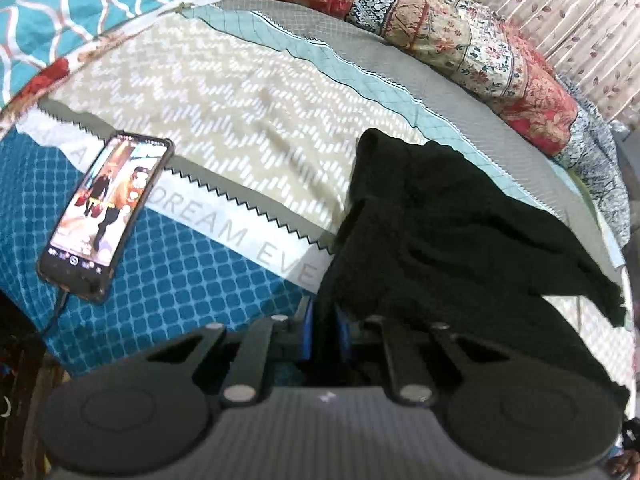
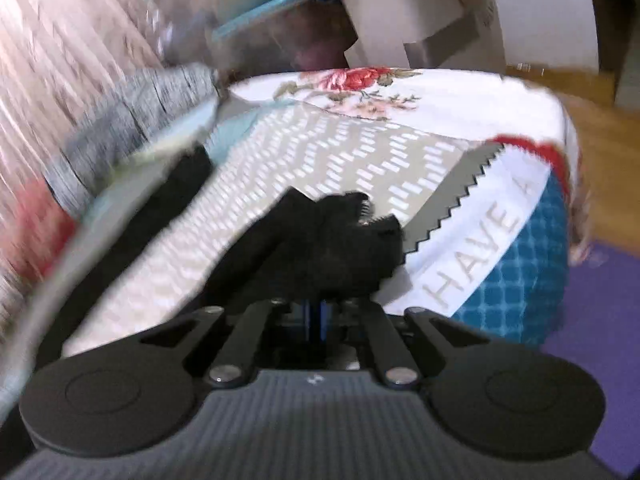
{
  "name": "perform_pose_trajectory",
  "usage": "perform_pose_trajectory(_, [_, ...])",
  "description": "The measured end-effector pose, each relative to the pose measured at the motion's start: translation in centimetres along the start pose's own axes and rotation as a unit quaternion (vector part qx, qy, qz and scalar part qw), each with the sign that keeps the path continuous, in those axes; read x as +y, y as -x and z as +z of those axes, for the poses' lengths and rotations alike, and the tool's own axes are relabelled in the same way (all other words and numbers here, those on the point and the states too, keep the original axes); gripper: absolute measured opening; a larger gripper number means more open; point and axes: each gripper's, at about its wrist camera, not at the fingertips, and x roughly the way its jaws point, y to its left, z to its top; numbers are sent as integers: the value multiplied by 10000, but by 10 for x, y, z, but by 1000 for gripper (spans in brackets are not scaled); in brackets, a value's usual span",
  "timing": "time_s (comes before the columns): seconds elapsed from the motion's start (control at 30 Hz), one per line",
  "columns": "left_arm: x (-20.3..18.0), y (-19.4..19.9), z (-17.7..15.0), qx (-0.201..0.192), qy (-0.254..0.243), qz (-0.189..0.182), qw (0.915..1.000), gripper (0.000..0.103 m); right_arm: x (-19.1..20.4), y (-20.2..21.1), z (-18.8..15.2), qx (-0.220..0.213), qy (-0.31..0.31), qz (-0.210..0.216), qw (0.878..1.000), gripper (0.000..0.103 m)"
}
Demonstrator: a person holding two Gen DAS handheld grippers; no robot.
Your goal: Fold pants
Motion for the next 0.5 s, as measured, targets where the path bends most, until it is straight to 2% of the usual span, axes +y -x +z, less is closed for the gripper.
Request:
perform_pose_trajectory(0.07, [-4,-2,-1,10,-72,108,9999,11,-2,16,8,-493,124,-131,9986,7])
perform_pose_trajectory(0.13, [-6,-8,-4,75,-126,196,9997,11,-15,38,16,-1197,-144,-306,9922,6])
perform_pose_trajectory(0.17, [-4,-12,-6,170,-131,209,9996,12,-19,40,16,-1292,-177,-629,9895,7])
perform_pose_trajectory(0.2, [-2,-19,-9,276,-138,247,9992,13,-24,31,16,-1170,-60,-969,9884,7])
perform_pose_trajectory(0.23, [-2,-26,-12,384,-172,335,9986,18,-29,14,15,-811,96,-1274,9885,7])
perform_pose_trajectory(0.27, [-2,-33,-15,448,-238,443,9977,25,-33,-3,10,-354,253,-1446,9885,10])
perform_pose_trajectory(0.3, [-2,-35,-16,449,-284,494,9974,28,-35,-10,6,-192,427,-1447,9884,12])
perform_pose_trajectory(0.33, [-2,-33,-16,428,-324,503,9973,33,-29,-6,5,-375,656,-1517,9855,19])
perform_pose_trajectory(0.37, [-2,-30,-15,366,-357,501,9974,37,-25,-1,7,-501,803,-1658,9816,42])
perform_pose_trajectory(0.4, [-2,-25,-13,248,-410,485,9977,39,-22,8,9,-754,797,-1726,9789,57])
perform_pose_trajectory(0.43, [-2,-19,-10,89,-489,462,9977,44,-21,20,14,-1123,699,-1739,9758,56])
perform_pose_trajectory(0.5, [-6,-5,2,-358,-699,531,9955,55,-18,33,21,-1582,553,-1768,9699,56])
